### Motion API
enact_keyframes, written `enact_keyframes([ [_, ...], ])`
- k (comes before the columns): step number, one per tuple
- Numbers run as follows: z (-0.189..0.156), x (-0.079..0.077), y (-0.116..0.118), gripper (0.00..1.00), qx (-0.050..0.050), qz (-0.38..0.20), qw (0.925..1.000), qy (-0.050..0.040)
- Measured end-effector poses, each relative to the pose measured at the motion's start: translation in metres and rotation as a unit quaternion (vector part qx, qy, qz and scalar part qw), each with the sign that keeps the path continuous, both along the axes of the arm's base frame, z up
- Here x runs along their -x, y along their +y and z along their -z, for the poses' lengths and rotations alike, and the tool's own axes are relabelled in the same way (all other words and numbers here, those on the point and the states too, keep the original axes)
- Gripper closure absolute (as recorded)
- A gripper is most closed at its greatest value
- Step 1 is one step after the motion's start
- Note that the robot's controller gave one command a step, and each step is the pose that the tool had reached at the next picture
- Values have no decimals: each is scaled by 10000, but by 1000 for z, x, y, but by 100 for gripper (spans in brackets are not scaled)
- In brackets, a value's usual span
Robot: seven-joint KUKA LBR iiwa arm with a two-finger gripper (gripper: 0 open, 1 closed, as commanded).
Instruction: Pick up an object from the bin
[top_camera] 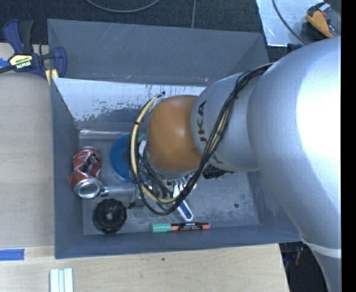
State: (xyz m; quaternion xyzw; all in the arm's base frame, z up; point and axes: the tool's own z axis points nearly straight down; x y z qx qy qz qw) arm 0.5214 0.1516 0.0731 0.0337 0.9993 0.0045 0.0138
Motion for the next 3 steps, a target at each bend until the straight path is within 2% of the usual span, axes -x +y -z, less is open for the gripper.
enact_keyframes([
  [2,-12,2,-1,100,8,3,10000,23],
  [3,-48,2,-2,100,11,10,10000,34],
])
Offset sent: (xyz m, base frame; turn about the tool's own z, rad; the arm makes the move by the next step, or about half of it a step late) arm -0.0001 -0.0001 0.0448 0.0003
